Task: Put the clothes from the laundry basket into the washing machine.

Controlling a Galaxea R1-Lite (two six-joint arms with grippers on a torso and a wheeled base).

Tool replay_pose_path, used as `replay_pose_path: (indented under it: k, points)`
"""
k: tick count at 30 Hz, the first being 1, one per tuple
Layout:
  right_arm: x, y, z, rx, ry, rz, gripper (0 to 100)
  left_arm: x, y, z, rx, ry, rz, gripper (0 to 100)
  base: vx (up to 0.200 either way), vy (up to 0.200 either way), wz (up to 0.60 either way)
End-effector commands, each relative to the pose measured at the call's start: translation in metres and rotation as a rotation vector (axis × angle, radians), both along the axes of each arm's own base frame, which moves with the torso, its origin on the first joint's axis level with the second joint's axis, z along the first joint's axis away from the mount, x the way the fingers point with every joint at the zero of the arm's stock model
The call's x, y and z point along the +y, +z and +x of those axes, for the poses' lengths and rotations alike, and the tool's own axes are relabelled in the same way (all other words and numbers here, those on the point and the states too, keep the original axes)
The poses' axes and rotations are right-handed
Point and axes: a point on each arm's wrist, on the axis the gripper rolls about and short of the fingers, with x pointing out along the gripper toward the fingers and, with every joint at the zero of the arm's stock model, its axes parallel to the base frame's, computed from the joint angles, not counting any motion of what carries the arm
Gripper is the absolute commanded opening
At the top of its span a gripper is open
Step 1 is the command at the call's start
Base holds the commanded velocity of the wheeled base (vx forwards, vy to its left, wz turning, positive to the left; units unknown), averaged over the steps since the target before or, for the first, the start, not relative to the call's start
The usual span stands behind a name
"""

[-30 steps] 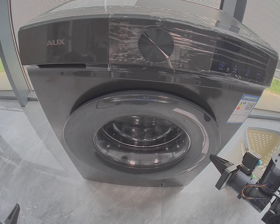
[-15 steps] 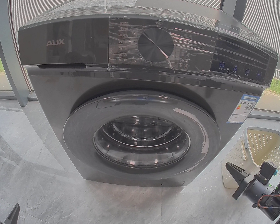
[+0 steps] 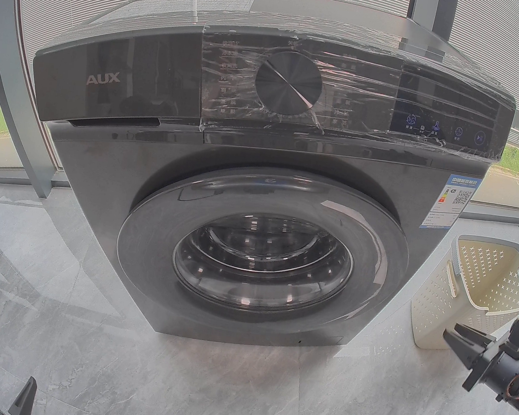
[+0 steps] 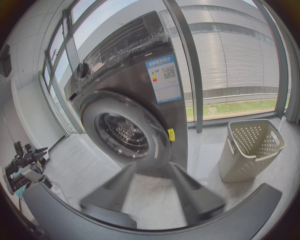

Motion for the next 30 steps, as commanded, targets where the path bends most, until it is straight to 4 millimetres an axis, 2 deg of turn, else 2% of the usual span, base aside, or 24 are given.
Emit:
replay_pose_path:
  k: [1, 12, 13, 18, 26, 30]
  points:
    - [-0.012, 0.013, -0.03, -0.092, -0.022, 0.004, 100, 0.0, -0.005, 0.0, 0.001, 0.0, 0.0, 100, 0.0, 0.0, 0.0]
    - [-0.027, 0.014, -0.054, -0.158, -0.172, -0.052, 100, 0.0, -0.005, 0.0, 0.0, -0.001, 0.0, 100, 0.0, 0.0, 0.0]
    - [-0.033, 0.013, -0.065, -0.194, -0.236, -0.087, 100, 0.0, -0.005, 0.0, 0.0, 0.0, 0.0, 100, 0.0, 0.0, 0.0]
    - [-0.038, 0.011, -0.086, -0.271, -0.296, -0.079, 100, 0.0, -0.005, 0.0, -0.001, 0.0, 0.001, 100, 0.0, 0.0, 0.0]
    - [-0.04, -0.008, -0.118, -0.308, -0.346, -0.077, 100, 0.0, -0.005, 0.0, -0.001, -0.002, 0.001, 100, 0.0, 0.0, 0.0]
    - [-0.041, -0.018, -0.128, -0.31, -0.349, -0.077, 100, 0.0, -0.005, 0.0, -0.001, -0.002, 0.001, 100, 0.0, 0.0, 0.0]
